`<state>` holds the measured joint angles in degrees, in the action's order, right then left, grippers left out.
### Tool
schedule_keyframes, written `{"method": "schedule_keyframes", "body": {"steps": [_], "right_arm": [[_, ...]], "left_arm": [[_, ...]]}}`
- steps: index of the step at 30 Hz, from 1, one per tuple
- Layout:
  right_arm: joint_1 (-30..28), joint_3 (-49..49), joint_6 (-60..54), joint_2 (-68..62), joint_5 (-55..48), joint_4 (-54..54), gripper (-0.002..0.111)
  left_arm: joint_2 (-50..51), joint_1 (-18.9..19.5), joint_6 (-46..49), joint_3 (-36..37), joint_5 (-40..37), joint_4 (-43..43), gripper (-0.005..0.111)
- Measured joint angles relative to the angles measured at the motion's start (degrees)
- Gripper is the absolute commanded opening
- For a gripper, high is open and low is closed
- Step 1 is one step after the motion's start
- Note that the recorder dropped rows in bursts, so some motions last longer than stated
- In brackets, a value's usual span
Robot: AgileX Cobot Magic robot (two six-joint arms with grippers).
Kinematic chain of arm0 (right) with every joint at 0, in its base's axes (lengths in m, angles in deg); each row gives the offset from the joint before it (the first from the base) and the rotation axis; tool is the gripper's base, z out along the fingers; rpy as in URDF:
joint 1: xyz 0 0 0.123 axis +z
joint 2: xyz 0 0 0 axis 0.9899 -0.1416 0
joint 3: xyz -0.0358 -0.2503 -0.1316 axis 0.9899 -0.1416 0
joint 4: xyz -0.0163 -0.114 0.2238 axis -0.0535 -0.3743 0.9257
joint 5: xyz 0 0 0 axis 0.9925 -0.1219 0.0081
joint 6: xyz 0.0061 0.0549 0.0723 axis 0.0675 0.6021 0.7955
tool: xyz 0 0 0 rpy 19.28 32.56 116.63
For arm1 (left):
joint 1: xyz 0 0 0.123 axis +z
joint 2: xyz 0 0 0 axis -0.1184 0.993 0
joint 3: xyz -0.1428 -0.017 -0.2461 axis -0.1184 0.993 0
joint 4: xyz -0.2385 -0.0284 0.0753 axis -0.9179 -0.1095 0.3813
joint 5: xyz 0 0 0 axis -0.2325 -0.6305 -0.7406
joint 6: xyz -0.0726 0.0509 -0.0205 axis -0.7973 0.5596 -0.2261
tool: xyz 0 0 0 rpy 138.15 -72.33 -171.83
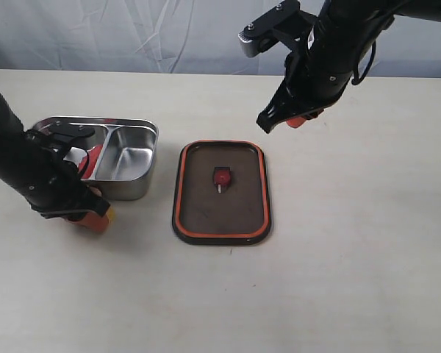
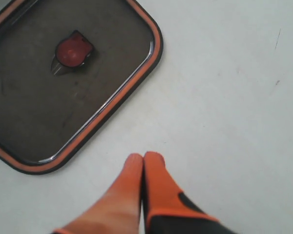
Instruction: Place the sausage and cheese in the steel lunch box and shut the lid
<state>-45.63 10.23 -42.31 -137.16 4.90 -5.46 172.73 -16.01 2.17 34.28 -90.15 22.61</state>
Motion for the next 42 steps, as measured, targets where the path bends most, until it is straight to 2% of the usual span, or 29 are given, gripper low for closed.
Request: {"method": "schedule_keyframes", "body": {"steps": [5,8,27,40,42], "right_arm": [[0.0,0.0,0.0,0.0,0.0,0.0,0.0],[0.0,0.0,0.0,0.0,0.0,0.0,0.0],[0.0,0.0,0.0,0.0,-0.1,0.0,0.0],[0.0,0.0,0.0,0.0,-0.1,0.0,0.0],[0.0,0.0,0.0,0.0,-0.1,0.0,0.0]], "left_arm": [[0.0,0.0,0.0,-0.1,-4.4,0.5,0.01],[0.0,0.0,0.0,-0.2,-6.8,0.5,0.0],[-2.0,0.0,0.0,0.0,-9.1,0.9,0.0],[-2.1,0.0,0.0,0.0,-7.6,3.1,0.0],[-2.2,0.0,0.0,0.0,-9.5,3.4,0.0]]}}
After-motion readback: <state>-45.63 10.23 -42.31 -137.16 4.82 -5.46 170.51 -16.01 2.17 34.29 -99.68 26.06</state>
